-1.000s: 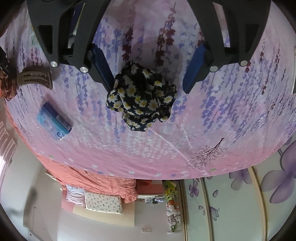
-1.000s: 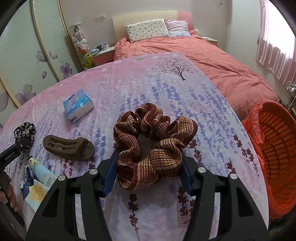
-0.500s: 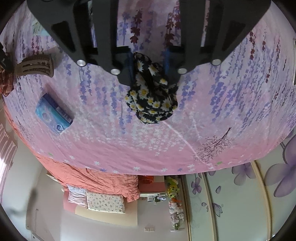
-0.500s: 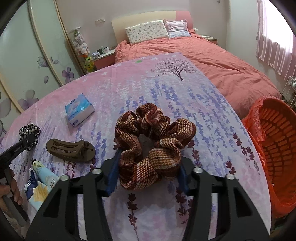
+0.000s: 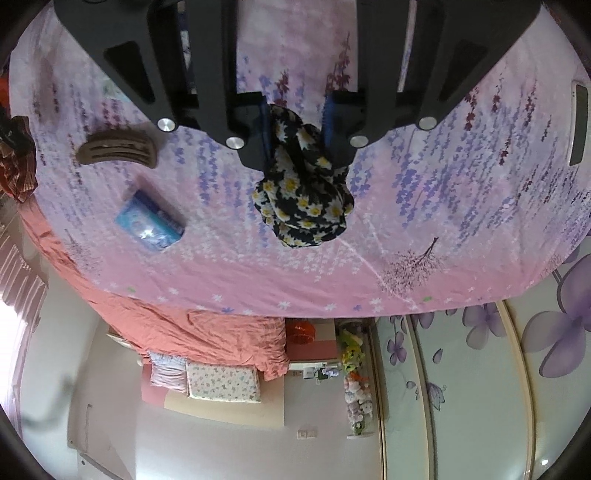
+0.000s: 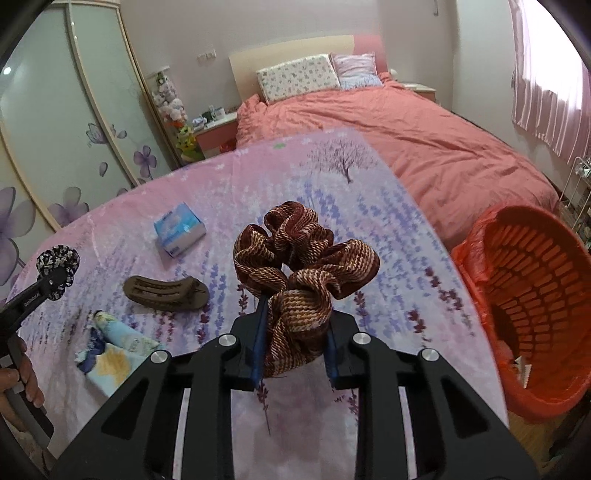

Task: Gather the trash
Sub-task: 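Carry both scrunchies over the orange basket and open both tools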

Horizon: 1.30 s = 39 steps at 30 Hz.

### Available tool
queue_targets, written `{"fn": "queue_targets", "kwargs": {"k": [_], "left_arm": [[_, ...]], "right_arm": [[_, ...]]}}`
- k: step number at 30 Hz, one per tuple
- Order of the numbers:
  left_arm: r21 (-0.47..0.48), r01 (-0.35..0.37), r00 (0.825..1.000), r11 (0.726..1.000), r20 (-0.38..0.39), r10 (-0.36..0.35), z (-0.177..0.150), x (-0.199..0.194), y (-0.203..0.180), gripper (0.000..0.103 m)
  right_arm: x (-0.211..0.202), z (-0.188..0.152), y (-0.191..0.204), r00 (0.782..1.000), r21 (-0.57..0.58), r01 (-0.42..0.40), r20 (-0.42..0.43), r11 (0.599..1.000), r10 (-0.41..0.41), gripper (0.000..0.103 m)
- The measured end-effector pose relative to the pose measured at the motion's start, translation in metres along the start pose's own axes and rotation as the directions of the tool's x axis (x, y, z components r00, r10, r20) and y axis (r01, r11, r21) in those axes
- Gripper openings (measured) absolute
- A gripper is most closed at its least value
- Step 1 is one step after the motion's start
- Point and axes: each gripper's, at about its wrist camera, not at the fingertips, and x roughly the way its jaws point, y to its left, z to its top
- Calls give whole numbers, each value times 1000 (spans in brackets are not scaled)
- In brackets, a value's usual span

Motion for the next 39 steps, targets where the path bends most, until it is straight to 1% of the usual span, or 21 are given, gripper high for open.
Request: {"fn": "queue_targets", "kwargs": {"k": [7,12,18,24,33,39], "left_arm": [[25,29,999,999,32,-29,1,-35,-16,22],[51,53,997,997,55,-56,2,-62,-35,22],[90,81,993,993,74,-88,3,-83,-57,22],[125,125,987,984,89,-136,4,-101,-85,22],[211,198,969,957,108,-224,-1,-126,-141,22],[265,269,950,926,86,-301,-9,-134,-188,22]], "right_arm": [[-32,7,0,998,-14,0,61,1000,1,26],[-53,8,-3,995,-14,2,96,1000,-1,26],[-73,7,-10,992,-9,5,127,1000,-3,26],[-86,7,-21,989,-1,15,146,1000,-15,26],[-105,6,-53,983,44,41,175,998,-48,26],[-115,5,-82,979,87,63,189,994,-78,26]]}}
